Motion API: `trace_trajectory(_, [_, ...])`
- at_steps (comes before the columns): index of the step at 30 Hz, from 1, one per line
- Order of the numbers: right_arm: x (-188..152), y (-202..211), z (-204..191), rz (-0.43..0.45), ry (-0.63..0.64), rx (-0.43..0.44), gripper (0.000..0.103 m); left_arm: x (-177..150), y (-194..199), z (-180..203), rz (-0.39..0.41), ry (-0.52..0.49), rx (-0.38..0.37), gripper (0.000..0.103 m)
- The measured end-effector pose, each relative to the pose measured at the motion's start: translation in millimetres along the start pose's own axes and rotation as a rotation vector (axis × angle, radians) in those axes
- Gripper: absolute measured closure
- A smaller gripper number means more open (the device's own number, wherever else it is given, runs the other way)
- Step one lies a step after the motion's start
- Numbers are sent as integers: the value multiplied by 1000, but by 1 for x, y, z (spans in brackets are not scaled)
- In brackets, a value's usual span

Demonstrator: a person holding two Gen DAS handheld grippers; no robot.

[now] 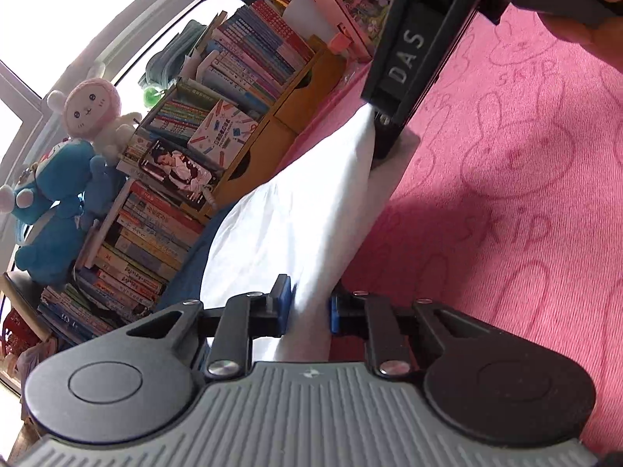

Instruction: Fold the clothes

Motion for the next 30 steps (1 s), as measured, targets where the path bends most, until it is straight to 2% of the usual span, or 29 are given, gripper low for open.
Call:
trace_trajectory(3, [-5,0,0,-2,16,-11,83,-31,7,-3,-77,1,2,85])
trace_trajectory(7, [-11,-2,1,-18,28,-10,83,-58,17,-3,-133,41,-3,86])
trace_trajectory(13, [-21,-3,-3,-33,103,-42,82,-63,29,-6,-145,89,-26,86])
trace_trajectory(17, [-27,4,-1,-48,217,-77,64,-73,45,-11,-153,137,-76,81])
trace_trajectory(19, [-29,14,2,-44,269,-80,59,-83,57,-23,-164,213,-105,78])
trace_trajectory(20, [-28,21,4,-43,274,-67,55,-88,64,-31,-158,254,-88,77])
trace_trajectory(22, [-20,34,6,-21,242,-37,47,-95,77,-55,-123,342,-2,74])
trace_trajectory(24, [-10,40,1,20,209,-18,43,-93,81,-83,-56,448,60,70])
trace_trajectory(25, [-6,38,-6,41,211,-9,40,-90,80,-98,-14,504,78,63])
trace_trajectory(26, [-5,32,-15,56,220,-2,36,-86,74,-112,22,549,72,56])
trace_trajectory(28, [-4,20,-34,86,236,14,35,-74,53,-128,79,610,41,56])
trace_trajectory(30, [-7,2,-53,84,213,51,35,-59,23,-132,94,652,2,55])
Point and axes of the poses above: each gripper's, at about its wrist camera, not at the fingertips, and y roughly against the way its jaws point, z to its right, x to its top, the point moved 4 cm from there along -y, roughly the way its jaws point, and after that the axes turned 14 degrees about -y, right-handed, at the moved point
